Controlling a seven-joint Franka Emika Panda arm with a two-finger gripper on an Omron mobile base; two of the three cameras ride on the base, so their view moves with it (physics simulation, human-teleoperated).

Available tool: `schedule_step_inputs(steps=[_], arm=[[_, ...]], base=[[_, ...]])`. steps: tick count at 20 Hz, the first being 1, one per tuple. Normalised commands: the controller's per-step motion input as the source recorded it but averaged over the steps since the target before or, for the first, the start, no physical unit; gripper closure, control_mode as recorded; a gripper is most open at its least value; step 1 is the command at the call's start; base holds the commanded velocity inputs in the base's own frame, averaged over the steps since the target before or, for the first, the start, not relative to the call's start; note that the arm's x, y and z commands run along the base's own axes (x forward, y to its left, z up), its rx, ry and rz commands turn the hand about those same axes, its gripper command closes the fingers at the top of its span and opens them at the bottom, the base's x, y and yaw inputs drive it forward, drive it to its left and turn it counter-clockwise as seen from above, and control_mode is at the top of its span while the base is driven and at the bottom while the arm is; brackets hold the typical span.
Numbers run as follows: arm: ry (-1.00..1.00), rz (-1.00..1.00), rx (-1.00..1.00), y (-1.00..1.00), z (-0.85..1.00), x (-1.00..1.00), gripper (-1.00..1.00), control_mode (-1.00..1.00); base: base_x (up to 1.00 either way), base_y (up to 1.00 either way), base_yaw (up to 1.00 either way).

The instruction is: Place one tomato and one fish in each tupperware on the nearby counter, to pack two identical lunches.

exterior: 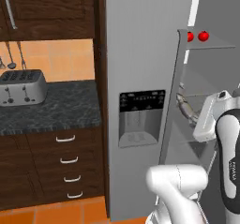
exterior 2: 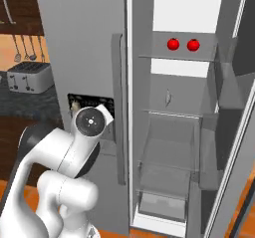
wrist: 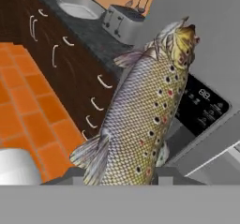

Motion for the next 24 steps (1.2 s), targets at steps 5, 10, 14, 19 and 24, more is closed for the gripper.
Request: schedule_step_inputs(steps=[5, 10, 14, 19, 24], arm=[[0.00, 0.00, 0.00, 0.00, 0.00, 0.00, 1.00, 1.00], [0.00, 0.00, 0.00, 0.00, 0.00, 0.00, 1.00, 1.00], [0.00, 0.00, 0.00, 0.00, 0.00, 0.00, 1.00, 1.00], [0.00, 0.00, 0.00, 0.00, 0.00, 0.00, 1.00, 1.00], [0.00, 0.00, 0.00, 0.00, 0.00, 0.00, 1.00, 1.00]], base=[[-0.02, 1.00, 0.10], [0.69, 1.00, 0.00], [0.53, 1.00, 0.00], [0.33, 1.00, 0.00], [0.54, 1.00, 0.00]])
